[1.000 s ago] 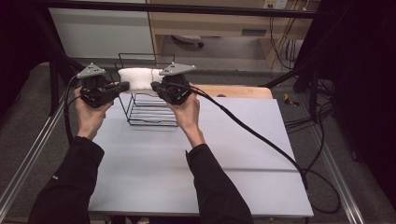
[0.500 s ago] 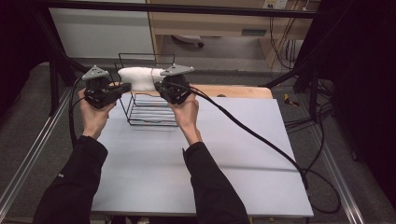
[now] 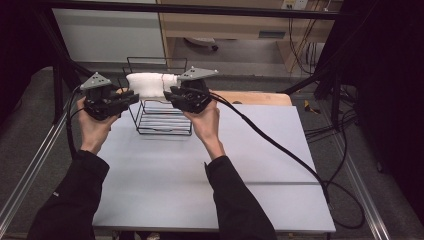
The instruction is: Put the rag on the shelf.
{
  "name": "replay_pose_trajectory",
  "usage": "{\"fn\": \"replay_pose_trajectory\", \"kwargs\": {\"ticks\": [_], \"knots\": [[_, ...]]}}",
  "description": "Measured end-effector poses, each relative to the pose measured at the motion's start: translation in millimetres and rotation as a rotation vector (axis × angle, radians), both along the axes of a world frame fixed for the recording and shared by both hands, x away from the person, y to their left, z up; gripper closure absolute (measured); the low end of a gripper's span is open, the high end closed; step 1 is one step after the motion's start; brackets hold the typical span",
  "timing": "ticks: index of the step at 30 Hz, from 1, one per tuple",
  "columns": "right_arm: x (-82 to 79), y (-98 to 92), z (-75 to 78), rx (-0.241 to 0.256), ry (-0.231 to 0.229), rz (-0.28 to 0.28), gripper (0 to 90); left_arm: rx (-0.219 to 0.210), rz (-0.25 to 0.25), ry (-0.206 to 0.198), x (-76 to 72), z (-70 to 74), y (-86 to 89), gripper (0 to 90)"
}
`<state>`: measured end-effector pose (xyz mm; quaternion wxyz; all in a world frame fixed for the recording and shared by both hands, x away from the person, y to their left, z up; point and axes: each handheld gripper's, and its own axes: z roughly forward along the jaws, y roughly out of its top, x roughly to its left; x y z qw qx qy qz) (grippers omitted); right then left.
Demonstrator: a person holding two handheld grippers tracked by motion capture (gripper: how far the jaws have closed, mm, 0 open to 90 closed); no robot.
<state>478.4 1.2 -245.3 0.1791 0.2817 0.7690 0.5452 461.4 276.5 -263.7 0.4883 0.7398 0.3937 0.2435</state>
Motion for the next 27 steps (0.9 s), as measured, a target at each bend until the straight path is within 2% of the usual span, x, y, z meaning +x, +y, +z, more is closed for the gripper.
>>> {"fn": "replay_pose_trajectory", "kwargs": {"ticks": [5,10,15,18,21,27], "knots": [[-8.6,-18.7,1.0,0.002,0.008,-0.002,48.3,0.034,-0.013,0.015,-8.4,-7.6,2.9,52.6],[-15.8,-41.2,-6.5,0.003,0.040,-0.019,35.7,0.081,-0.011,0.024,-18.9,-23.7,3.3,38.0],[-22.6,-66.7,-20.7,0.011,0.074,-0.035,23.2,0.069,-0.028,0.043,-29.0,-43.2,5.3,27.6],[-27.1,-83.0,-30.9,0.009,0.074,-0.044,17.2,0.058,-0.041,0.060,-34.3,-56.1,6.7,21.5],[-31.5,-98.1,-41.8,-0.010,0.080,-0.057,12.3,0.046,-0.051,0.084,-38.9,-69.6,7.8,18.0],[-42.3,-124.9,-63.9,-0.042,0.106,-0.054,6.0,0.058,-0.075,0.113,-48.0,-91.4,6.8,9.5]]}}
